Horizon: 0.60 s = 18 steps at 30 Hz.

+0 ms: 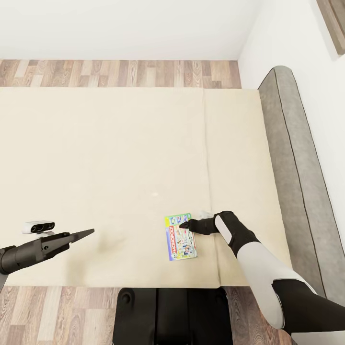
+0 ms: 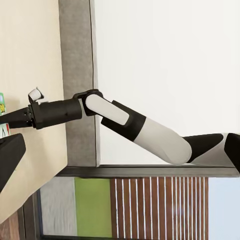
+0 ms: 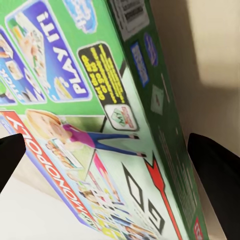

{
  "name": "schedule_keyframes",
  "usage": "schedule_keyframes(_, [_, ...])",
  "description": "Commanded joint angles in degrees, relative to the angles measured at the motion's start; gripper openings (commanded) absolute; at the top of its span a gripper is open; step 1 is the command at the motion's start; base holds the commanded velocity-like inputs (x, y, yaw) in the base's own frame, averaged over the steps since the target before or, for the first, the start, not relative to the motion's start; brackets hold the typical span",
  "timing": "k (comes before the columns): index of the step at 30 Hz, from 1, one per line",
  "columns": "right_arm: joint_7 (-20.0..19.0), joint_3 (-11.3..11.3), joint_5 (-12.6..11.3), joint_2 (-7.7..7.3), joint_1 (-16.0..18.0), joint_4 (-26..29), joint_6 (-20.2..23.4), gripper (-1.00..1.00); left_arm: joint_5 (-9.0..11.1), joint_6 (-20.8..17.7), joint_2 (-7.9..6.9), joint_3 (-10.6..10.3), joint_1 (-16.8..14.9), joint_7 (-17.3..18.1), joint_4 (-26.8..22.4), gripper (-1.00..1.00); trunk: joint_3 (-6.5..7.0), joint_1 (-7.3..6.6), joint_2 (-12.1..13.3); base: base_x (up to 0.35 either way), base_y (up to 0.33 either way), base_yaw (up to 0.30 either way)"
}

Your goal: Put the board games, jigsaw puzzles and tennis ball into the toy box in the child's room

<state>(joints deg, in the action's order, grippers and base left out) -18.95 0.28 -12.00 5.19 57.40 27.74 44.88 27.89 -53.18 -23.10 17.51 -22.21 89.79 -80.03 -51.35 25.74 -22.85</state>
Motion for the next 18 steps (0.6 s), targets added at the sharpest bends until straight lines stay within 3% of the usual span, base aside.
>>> schedule_keyframes(1, [0.1,0.0,-0.3,0.00,0.0,0.0,0.0,1.00,0.0,-0.6,-0.01,0.0,0.0,0.2,0.0,1.00,-0.06,0.05,-0.1,0.000,0.000,0.000])
schedule_keyframes(18, [0.0,0.0,-0.4,0.00,0.0,0.0,0.0,1.00,0.0,-0.6,-0.01,0.0,0.0,0.2,0.0,1.00,-0.06,0.05,-0.1,0.000,0.000,0.000])
